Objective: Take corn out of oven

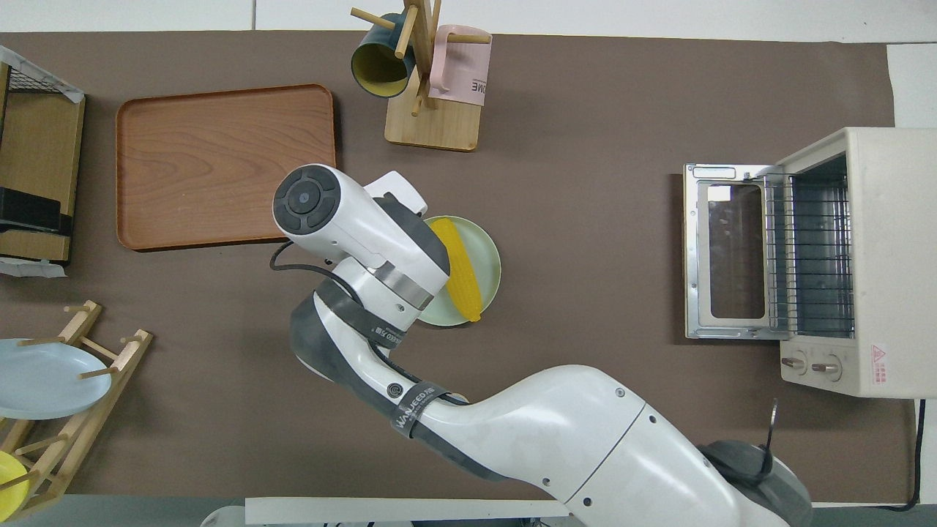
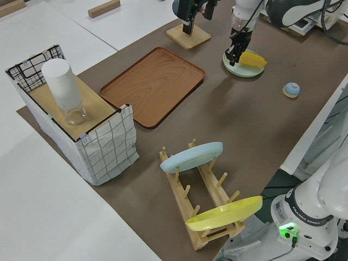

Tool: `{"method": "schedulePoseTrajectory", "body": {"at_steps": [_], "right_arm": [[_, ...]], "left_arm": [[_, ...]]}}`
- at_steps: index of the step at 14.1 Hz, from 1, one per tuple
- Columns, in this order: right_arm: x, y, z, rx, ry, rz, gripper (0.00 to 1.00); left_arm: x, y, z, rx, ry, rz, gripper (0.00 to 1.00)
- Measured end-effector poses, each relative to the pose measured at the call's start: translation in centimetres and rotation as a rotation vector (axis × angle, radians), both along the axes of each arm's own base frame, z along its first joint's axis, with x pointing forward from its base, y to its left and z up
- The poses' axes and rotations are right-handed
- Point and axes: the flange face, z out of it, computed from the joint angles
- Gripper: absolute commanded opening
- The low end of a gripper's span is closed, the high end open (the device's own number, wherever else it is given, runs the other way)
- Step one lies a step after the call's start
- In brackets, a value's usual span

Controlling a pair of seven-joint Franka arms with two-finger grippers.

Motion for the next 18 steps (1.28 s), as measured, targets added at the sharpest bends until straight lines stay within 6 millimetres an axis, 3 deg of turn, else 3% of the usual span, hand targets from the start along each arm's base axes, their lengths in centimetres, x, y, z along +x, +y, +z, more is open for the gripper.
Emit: {"method": "schedulePoseTrajectory", "body": {"at_steps": [2,4,5,6,7,9,11,13,15,18], "right_arm": [[2.5,-4.5,2.8,-0.018,0.006,0.028,1.00],[5.2,-12.0,4.2,-0.039,0.038,0.084,0.92],[6.2,-16.4,3.9,-0.043,0.052,0.102,0.81],[6.7,-20.7,2.9,-0.045,0.067,0.118,0.61],[6.5,-24.4,1.5,-0.047,0.086,0.138,0.44],[5.4,-29.4,-1.3,-0.054,0.132,0.163,0.13],[4.5,-33.1,-3.1,-0.069,0.176,0.183,0.02],[4.2,-36.8,-4.2,-0.094,0.188,0.218,0.00],[3.7,-39.3,-5.6,-0.134,0.172,0.249,0.00],[2.7,-40.6,-7.0,-0.170,0.150,0.295,0.00]], "left_arm": [[0.0,0.0,0.1,0.000,-0.003,0.000,1.00],[0.1,0.0,0.1,-0.001,-0.011,0.007,1.00],[0.0,0.0,-0.3,-0.002,-0.012,0.020,1.00],[-0.2,-0.4,-1.2,-0.005,-0.021,0.032,1.00],[-0.4,-2.3,-2.7,-0.014,-0.039,0.043,1.00],[-1.3,-10.3,-7.5,-0.033,-0.079,0.081,1.00],[-3.2,-20.6,-13.4,-0.064,-0.104,0.126,1.00],[-4.6,-28.8,-19.2,-0.073,-0.099,0.155,1.00],[-4.9,-33.6,-24.2,-0.065,-0.080,0.169,1.00],[-4.9,-36.8,-28.3,-0.060,-0.071,0.186,1.00]]}}
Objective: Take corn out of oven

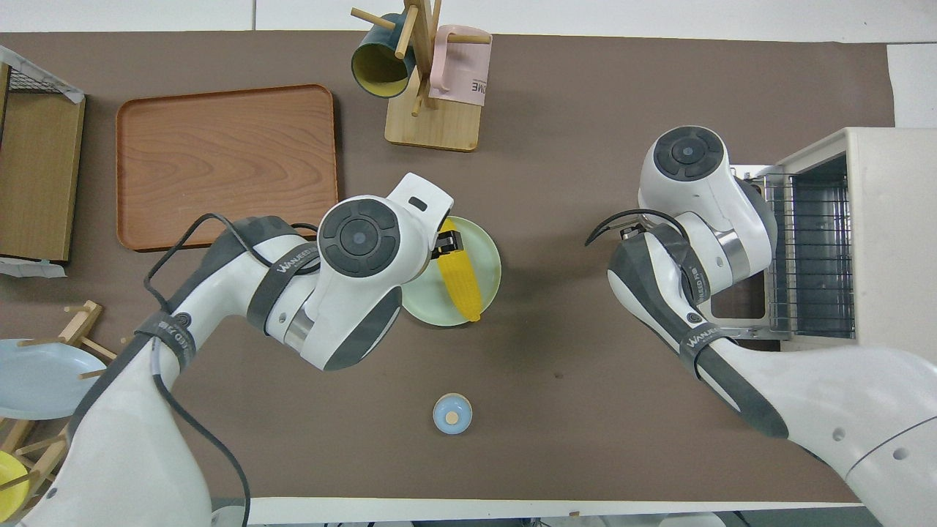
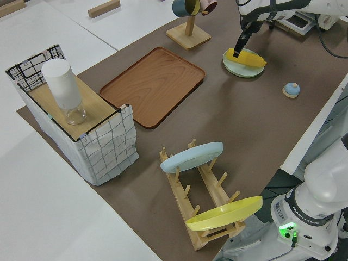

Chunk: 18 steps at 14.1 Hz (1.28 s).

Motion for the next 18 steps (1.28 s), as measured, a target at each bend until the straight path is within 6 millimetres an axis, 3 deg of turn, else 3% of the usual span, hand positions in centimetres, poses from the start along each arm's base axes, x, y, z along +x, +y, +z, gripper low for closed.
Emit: {"method": "schedulePoseTrajectory", "body": {"at_steps": [4,5,6,7,9,11,13,14,15,16,17,18], "right_arm": [[0.1,-0.8,1.1,-0.083,0.030,0.115,0.00],[0.3,-0.6,1.9,-0.098,0.060,0.156,0.00],[0.6,-0.5,3.0,-0.107,0.090,0.186,0.00],[0.9,-0.5,4.4,-0.115,0.118,0.211,0.00],[1.5,-1.3,7.6,-0.124,0.140,0.241,0.00],[1.6,-3.8,11.6,-0.120,0.134,0.248,0.00],[1.4,-7.5,14.9,-0.079,0.121,0.230,0.01],[1.3,-9.7,16.2,-0.050,0.114,0.221,0.07],[1.1,-11.5,17.1,-0.035,0.111,0.219,0.16],[1.0,-13.2,17.7,-0.030,0.110,0.217,0.41],[0.9,-14.4,18.0,-0.025,0.113,0.211,0.86],[0.8,-15.1,18.1,0.005,0.108,0.194,1.00]], "left_arm": [[0.1,-2.9,-4.0,0.028,-0.020,0.031,0.96],[0.0,-3.2,-4.7,0.029,-0.018,0.032,0.64],[-0.2,-3.5,-5.1,0.030,-0.015,0.039,0.14],[-0.3,-3.6,-5.4,0.030,-0.012,0.061,0.00],[-0.4,-3.8,-5.4,0.025,-0.013,0.103,0.00],[-0.1,-4.2,-4.6,0.020,-0.019,0.121,0.00],[1.9,-3.3,-2.6,0.045,-0.038,0.128,0.00],[3.9,-1.5,-1.5,0.064,-0.049,0.107,0.00],[6.1,1.0,-0.4,0.078,-0.053,0.070,0.00],[8.4,4.3,0.7,0.090,-0.055,0.027,0.00],[10.8,8.3,1.4,0.099,-0.061,-0.014,0.00],[13.1,12.6,1.8,0.112,-0.063,-0.070,0.00]]}}
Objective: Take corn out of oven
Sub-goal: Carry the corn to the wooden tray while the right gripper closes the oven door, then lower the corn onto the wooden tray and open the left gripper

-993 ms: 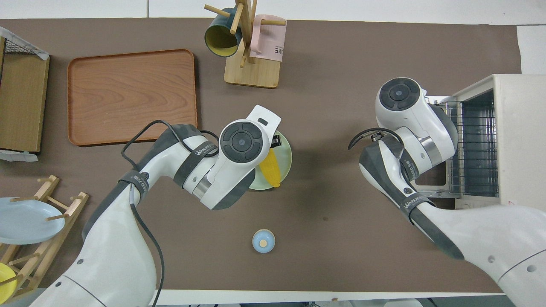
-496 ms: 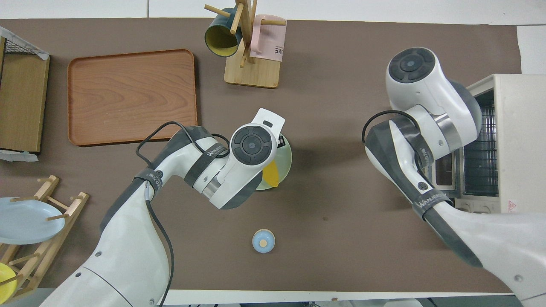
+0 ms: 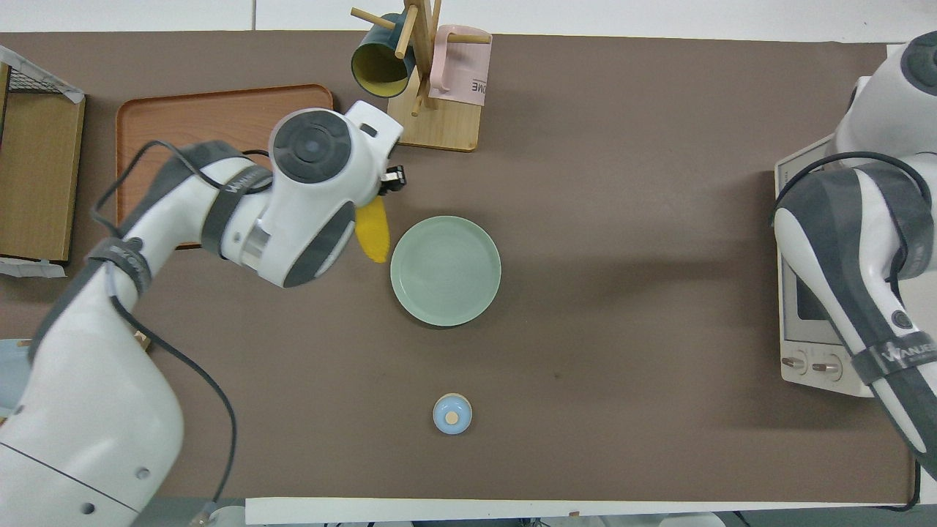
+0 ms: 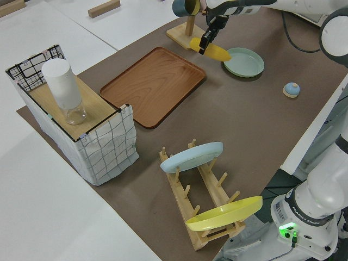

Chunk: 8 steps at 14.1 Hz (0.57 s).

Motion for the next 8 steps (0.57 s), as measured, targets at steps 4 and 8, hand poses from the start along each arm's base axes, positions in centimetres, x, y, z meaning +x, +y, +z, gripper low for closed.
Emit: {"method": "schedulePoseTrajectory", "body": {"at_steps": [4,8], "right_arm": [[-0.1,-0.2,4.7,0.238,-0.083,-0.148,1.00],[-2.3,0.3,14.2,0.285,-0.137,-0.255,1.00]], "left_arm": [[6.1,14.2,-1.8,-0.029,0.020,-0.181,0.28],[7.9,16.3,-4.1,-0.029,0.017,-0.191,1.00]]}}
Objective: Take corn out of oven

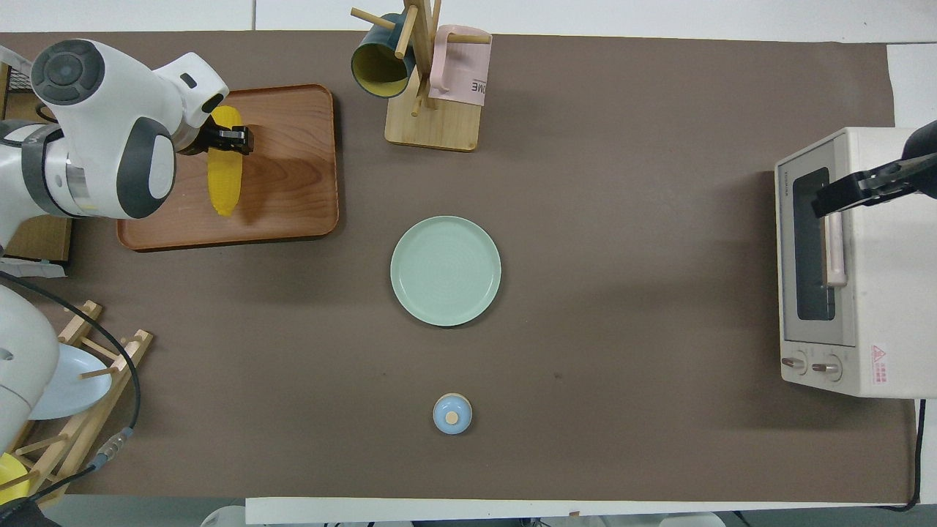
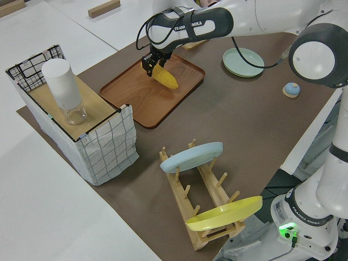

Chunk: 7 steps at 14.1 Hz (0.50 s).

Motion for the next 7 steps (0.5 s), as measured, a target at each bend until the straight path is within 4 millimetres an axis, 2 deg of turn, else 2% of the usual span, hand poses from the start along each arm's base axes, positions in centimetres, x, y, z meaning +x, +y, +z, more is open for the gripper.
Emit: {"method": "schedulePoseTrajectory", "body": {"at_steps": [1,2,3,5,7], "right_arm": [[-0.7,0.1,2.0,0.005,0.008,-0.015,1.00],[-1.2,0.0,3.5,0.008,0.021,-0.025,1.00],[-1.7,-0.2,4.6,0.009,0.031,-0.031,1.00],[-2.4,-0.2,6.2,0.010,0.044,-0.037,1.00],[-2.6,0.2,6.4,0.007,0.051,-0.059,1.00]], "left_arm": [[0.3,0.1,0.9,-0.002,-0.013,0.003,1.00],[0.5,1.0,2.8,-0.001,-0.025,0.017,1.00],[0.3,2.4,5.7,0.001,-0.023,0.039,1.00],[-1.4,6.5,13.4,0.005,-0.015,0.099,1.00],[-5.0,9.8,20.8,0.008,0.018,0.149,1.00]]}}
